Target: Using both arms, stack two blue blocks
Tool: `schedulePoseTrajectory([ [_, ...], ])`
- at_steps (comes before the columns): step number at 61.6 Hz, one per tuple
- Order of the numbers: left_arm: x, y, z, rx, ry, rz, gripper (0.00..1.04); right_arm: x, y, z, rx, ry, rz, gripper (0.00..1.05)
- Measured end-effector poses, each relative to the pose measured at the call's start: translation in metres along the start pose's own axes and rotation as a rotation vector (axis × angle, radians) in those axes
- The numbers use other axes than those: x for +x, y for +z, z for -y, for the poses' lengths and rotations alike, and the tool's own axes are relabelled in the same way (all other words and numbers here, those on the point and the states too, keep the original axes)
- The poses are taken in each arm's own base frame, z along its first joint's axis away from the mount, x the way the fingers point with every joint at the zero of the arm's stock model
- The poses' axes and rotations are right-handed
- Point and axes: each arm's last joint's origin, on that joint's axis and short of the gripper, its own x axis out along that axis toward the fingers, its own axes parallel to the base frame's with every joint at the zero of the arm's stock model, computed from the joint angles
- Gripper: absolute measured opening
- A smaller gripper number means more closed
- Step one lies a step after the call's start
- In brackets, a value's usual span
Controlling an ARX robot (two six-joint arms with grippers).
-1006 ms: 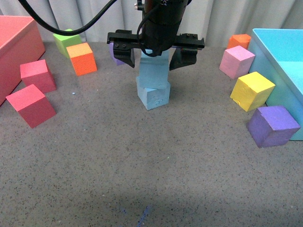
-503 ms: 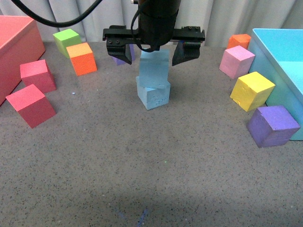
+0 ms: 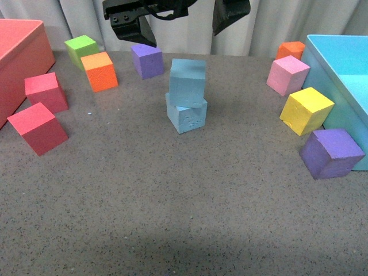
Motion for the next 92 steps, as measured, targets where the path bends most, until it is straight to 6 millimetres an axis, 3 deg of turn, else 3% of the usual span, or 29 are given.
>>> schedulePoseTrajectory([
  [3, 0.0, 0.001, -0.004, 0.02, 0.002, 0.1, 0.94, 0.0, 0.0, 0.0, 0.0, 0.0, 0.0, 0.95],
  [4, 0.0, 0.0, -0.009, 0.059, 0.021, 0.229, 0.89, 0.0, 0.0, 0.0, 0.0, 0.0, 0.0, 0.95],
  [7, -0.006, -0.012, -0.036, 0.146, 0.007, 0.457, 0.75, 0.0, 0.0, 0.0, 0.0, 0.0, 0.0, 0.95],
  [14, -0.032, -0.034, -0.087, 0.172, -0.051, 0.79, 0.54, 0.0, 0.0, 0.0, 0.002, -0.002, 0.0, 0.95],
  [23, -0.07, -0.065, -0.141, 0.188, -0.038, 0.906, 0.25, 0.0, 0.0, 0.0, 0.002, 0.001, 0.0, 0.95],
  [31, -0.08, -0.095, -0.17, 0.21, -0.029, 0.865, 0.04, 0.0, 0.0, 0.0, 0.002, 0.0, 0.0, 0.95],
  [52, -0.114, -0.141, -0.213, 0.22, -0.021, 0.867, 0.04, 0.0, 0.0, 0.0, 0.002, 0.0, 0.0, 0.95],
  [63, -0.121, -0.165, -0.227, 0.225, -0.029, 0.858, 0.04, 0.0, 0.0, 0.0, 0.002, 0.0, 0.0, 0.95],
  [92, -0.149, -0.191, -0.248, 0.222, -0.025, 0.864, 0.04, 0.0, 0.0, 0.0, 0.002, 0.0, 0.0, 0.95],
])
